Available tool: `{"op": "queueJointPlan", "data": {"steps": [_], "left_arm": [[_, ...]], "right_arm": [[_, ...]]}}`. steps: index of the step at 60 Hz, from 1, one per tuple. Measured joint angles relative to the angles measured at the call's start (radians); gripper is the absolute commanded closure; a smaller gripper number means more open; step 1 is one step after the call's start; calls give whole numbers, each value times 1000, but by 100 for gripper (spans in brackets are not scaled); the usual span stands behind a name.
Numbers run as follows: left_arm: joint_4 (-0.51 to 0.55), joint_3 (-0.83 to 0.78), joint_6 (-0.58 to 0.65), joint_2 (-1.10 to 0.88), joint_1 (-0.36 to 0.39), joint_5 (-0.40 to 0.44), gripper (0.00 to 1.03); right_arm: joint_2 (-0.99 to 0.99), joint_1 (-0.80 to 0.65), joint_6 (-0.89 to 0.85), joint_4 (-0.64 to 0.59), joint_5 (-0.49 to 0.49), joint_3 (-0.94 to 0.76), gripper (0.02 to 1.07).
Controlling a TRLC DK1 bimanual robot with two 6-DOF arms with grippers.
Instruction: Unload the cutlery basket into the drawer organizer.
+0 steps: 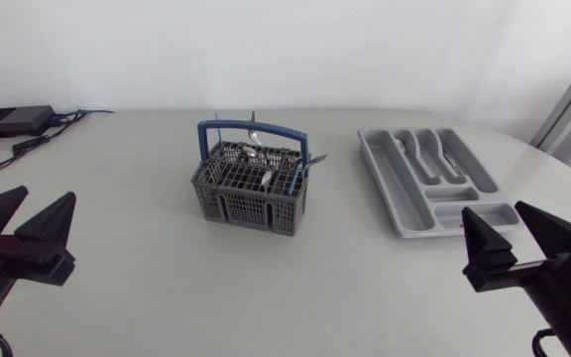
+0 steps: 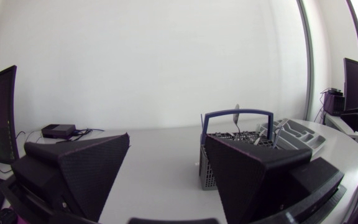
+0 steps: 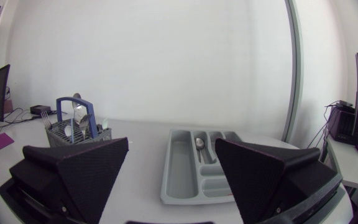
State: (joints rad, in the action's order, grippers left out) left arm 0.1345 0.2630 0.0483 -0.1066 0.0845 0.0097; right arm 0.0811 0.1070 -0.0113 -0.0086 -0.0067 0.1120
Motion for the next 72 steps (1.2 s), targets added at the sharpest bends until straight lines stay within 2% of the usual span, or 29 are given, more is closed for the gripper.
{"op": "queueJointPlan", "data": {"steps": [11,25,31,37,43,50,61,64,65,72], "left_arm": [[3,106,-8,-196,24,0,5],[-14,242,-27,-569,23,0,6],[-9,330,-26,-725,22,1,8],[37,426,-25,-863,22,8,10],[84,506,0,-974,-2,75,12],[138,600,111,-1141,-41,182,12],[161,702,248,-1324,-99,204,7],[162,733,282,-1366,-117,257,7],[163,751,296,-1391,-129,302,7],[161,827,348,-1515,-167,407,7]], "right_arm": [[203,6,4,63,0,99,7],[474,22,34,117,-1,222,7],[576,33,45,101,-1,278,7],[661,58,50,13,-1,344,7],[710,76,48,-55,-1,382,7],[779,93,44,-92,-21,413,7],[1006,120,26,-129,-26,514,7],[1064,122,17,-142,-28,547,7],[1093,124,-1,-151,-33,567,7],[1216,145,-126,-229,-52,673,7]]}}
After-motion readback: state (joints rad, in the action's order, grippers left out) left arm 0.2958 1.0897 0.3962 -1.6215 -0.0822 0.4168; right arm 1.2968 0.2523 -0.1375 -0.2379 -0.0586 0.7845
